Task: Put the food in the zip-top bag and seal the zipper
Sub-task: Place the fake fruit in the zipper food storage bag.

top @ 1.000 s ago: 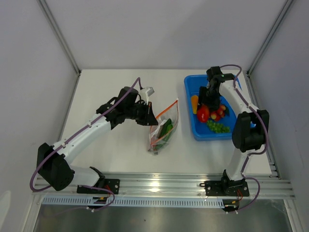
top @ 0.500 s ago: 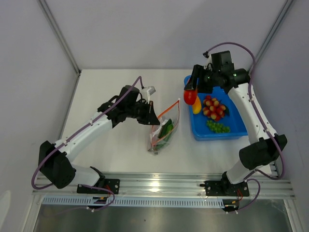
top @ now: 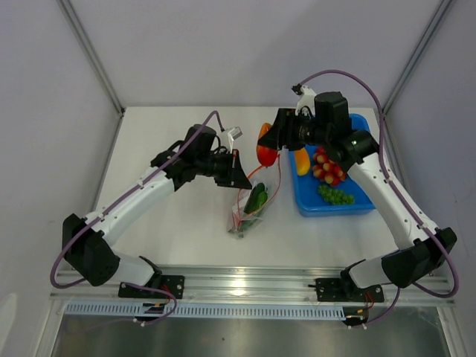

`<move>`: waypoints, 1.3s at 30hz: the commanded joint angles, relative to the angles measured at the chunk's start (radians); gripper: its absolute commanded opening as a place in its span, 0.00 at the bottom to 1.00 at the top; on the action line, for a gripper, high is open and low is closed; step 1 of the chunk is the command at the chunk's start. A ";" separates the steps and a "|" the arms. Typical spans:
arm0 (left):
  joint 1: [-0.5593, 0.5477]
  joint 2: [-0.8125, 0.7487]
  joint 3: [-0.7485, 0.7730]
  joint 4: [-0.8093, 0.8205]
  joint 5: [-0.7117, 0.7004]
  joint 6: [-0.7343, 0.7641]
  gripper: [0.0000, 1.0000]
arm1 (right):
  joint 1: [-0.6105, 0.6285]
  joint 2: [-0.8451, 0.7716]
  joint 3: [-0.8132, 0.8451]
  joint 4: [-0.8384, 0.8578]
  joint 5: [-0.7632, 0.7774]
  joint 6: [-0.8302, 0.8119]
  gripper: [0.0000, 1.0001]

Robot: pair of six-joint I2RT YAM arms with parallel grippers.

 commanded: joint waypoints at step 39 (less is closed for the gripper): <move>0.025 0.082 0.090 0.006 0.094 -0.094 0.01 | 0.079 -0.055 -0.201 -0.014 0.148 0.063 0.85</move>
